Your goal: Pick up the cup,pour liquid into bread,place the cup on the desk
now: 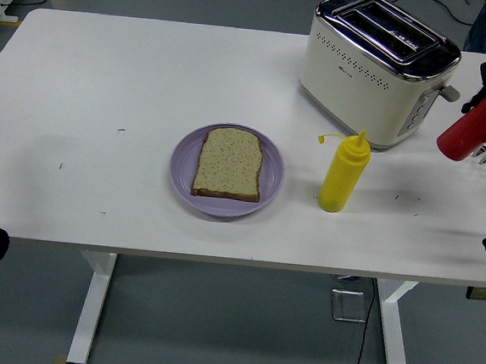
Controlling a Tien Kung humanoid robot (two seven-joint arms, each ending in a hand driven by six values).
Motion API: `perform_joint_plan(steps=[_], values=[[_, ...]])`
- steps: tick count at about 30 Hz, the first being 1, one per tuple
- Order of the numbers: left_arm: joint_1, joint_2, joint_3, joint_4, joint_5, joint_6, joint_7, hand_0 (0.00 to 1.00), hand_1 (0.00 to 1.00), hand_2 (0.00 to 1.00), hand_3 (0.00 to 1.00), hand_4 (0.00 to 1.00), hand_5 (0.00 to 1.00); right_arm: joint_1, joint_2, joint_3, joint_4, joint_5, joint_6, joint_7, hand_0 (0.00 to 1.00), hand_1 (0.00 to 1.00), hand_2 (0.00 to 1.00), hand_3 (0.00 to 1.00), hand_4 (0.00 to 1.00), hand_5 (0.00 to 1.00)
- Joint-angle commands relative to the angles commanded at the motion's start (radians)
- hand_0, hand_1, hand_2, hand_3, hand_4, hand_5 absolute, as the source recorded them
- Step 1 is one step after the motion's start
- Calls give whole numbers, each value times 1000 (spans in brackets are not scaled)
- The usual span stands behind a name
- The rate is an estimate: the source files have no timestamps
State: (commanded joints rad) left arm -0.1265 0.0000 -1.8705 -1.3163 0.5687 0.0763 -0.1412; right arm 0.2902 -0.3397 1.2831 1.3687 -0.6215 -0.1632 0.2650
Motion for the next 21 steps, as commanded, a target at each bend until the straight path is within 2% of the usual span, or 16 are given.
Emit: perform_joint_plan(steps=[8,18,19,21], values=[[2,0,3,0,0,0,0,783,731,731,686,567,998,-32,9,-73,-59,-53,-43,115,27,52,200,303,507,271],[-4,0,-1,0,0,0,0,783,730,733,686,566,998,-21,38,-177,-136,-77,-101,213,49,61,208,307,510,275],[-4,0,-2,0,0,0,0,783,731,733,687,566,998,-19,41,-183,-142,-78,-106,220,70,98,223,314,513,278],[-4,0,-3,0,0,1,0,783,731,733,687,566,998,-14,50,-202,-157,-83,-118,241,70,98,223,314,513,278]])
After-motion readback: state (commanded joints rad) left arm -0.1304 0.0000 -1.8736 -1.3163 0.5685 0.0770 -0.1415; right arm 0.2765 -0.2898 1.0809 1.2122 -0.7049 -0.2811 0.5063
